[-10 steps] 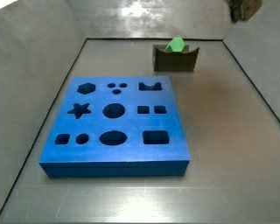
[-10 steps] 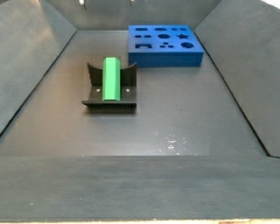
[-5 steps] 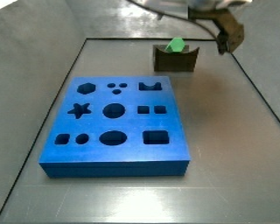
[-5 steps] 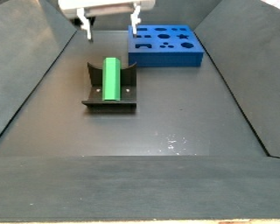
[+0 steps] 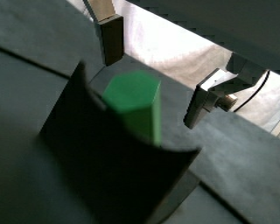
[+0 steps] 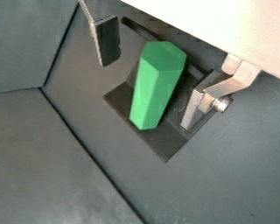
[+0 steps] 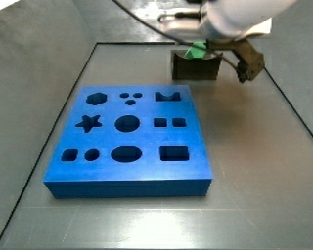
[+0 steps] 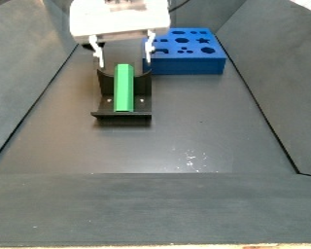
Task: Pick up the hexagon object. Move up. Place the hexagon object on the fixture. Regrasp the hexagon object. Move to above the board. Insert the hexagon object.
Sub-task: Regrasp the hexagon object, then move to above the board.
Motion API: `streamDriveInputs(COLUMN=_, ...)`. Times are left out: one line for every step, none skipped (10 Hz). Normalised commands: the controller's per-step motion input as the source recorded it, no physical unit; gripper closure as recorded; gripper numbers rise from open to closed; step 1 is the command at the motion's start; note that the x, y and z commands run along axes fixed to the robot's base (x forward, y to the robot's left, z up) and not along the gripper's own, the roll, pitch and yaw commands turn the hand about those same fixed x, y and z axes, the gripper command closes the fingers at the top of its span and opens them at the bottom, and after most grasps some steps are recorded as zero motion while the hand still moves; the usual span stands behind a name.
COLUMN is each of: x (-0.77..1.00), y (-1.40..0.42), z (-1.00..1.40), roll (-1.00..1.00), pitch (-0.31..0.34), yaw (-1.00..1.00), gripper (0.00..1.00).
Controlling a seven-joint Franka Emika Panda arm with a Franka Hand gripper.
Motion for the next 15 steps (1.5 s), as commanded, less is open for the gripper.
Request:
streamDriveInputs(x=0.09, y=0.01, z=-0.62, roll=0.07, pitch=-0.059, yaw=-0.03, gripper=0.00)
streamDriveInputs(x=0.09, y=0.01, z=-0.48, roll=0.07, pitch=-0.046, yaw=-0.03, gripper=0.00)
streamDriveInputs(x=0.08, y=0.01, z=-0.31, roll=0.07, pitch=-0.025, yaw=-0.03, gripper=0.00)
streamDriveInputs(x=0.06, y=0.00, z=-0.20, roll=0.06, pitch=0.001, yaw=-0.02, gripper=0.00)
streamDriveInputs(x=0.02, y=0.00, z=-0.17, roll=0.06, pitch=0.004, yaw=-0.03, gripper=0.00)
streamDriveInputs(x=0.02, y=0.00, z=-0.17, roll=0.06, pitch=0.004, yaw=-0.03, gripper=0.00)
streamDriveInputs(x=0.02, y=0.00, z=-0.17, roll=0.06, pitch=0.004, yaw=-0.02, gripper=0.00)
streamDriveInputs(x=0.02, y=0.00, z=-0.17, roll=0.06, pitch=0.004, yaw=-0.02, gripper=0.00)
streamDriveInputs(x=0.00, y=0.00, z=0.00, roll=0.00, pitch=0.000, yaw=0.00, gripper=1.00)
streamDriveInputs(x=-0.21, y=0.10, z=1.00, roll=-0.23, pitch=-0.110, yaw=0.06, gripper=1.00)
streamDriveInputs(x=-0.21, y=0.10, z=1.00, roll=-0.23, pitch=-0.110, yaw=0.06, gripper=1.00)
streamDriveInputs(x=-0.21, y=0.10, z=1.00, roll=-0.21, pitch=-0.136, yaw=0.02, gripper=1.00)
streamDriveInputs(x=-0.20, y=0.09, z=1.00, roll=-0.20, pitch=-0.145, yaw=-0.01, gripper=1.00)
streamDriveInputs(x=-0.20, y=0.09, z=1.00, roll=-0.17, pitch=-0.141, yaw=-0.05, gripper=1.00)
streamDriveInputs(x=-0.20, y=0.09, z=1.00, roll=-0.15, pitch=-0.134, yaw=-0.07, gripper=1.00)
